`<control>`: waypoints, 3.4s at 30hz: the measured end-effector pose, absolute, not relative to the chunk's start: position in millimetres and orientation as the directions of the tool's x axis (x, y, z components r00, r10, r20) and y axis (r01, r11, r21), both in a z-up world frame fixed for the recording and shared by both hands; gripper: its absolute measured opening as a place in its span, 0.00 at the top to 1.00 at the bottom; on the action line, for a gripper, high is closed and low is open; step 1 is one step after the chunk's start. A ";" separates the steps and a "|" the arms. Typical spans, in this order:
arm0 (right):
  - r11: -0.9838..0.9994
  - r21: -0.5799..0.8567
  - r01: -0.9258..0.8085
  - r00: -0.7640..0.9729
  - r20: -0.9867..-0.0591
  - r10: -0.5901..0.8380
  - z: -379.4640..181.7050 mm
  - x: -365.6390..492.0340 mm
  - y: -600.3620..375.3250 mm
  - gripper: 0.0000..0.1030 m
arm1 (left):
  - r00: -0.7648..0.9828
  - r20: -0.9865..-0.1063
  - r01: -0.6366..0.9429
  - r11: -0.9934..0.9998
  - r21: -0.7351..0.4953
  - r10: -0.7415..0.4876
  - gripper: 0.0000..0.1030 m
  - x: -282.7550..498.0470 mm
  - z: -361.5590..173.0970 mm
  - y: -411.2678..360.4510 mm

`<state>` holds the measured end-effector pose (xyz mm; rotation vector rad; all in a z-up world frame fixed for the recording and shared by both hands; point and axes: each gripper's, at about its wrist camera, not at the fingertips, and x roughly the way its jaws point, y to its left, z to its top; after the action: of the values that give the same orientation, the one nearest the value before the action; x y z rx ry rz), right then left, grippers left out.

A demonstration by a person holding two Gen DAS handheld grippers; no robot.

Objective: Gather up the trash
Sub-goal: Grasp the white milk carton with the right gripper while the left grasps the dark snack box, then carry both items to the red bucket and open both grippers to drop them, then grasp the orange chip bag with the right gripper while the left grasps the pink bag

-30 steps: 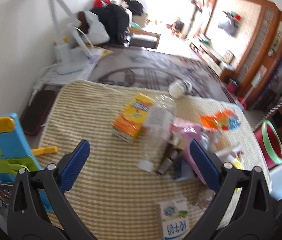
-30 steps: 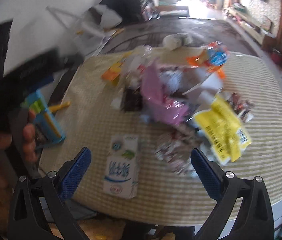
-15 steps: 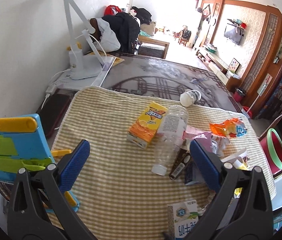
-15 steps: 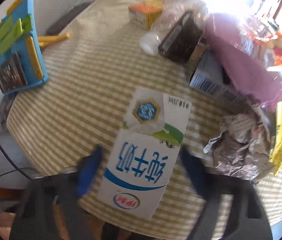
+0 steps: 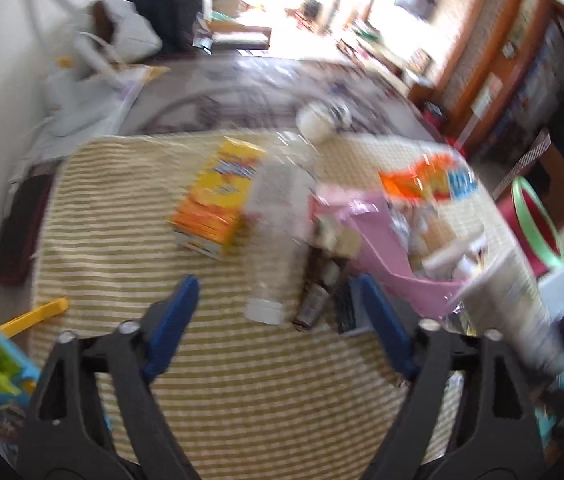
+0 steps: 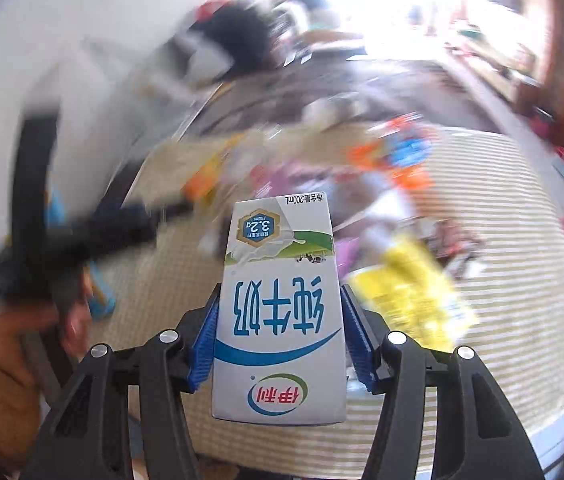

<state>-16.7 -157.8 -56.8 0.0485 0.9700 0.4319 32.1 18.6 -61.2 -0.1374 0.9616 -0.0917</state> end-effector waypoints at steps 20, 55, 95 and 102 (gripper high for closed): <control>0.953 0.262 -0.150 0.594 -0.747 0.299 -28.4 12.0 -251.8 0.48 | 0.576 -0.803 -0.026 0.978 -0.206 -0.154 0.83 54.5 -62.2 -3.6; 0.930 0.197 0.310 0.609 -0.792 -0.035 -62.4 76.0 -618.7 0.29 | 0.400 -0.723 0.516 0.791 -0.330 -0.563 0.83 129.0 -6.3 -416.4; 0.985 0.172 0.003 0.621 -0.773 0.133 -46.8 81.5 -434.8 0.27 | 0.620 -0.725 0.056 0.939 -0.341 -0.300 0.19 81.9 -6.6 -200.5; 0.985 0.162 -0.065 0.579 -0.798 0.169 -58.0 68.9 -350.8 0.27 | 0.592 -0.788 -0.161 0.933 -0.323 -0.171 0.19 62.3 -34.4 -91.2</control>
<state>68.9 -350.8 -58.0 0.1191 0.9443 0.1376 62.3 -91.2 -34.4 -0.3833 0.9436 -0.0059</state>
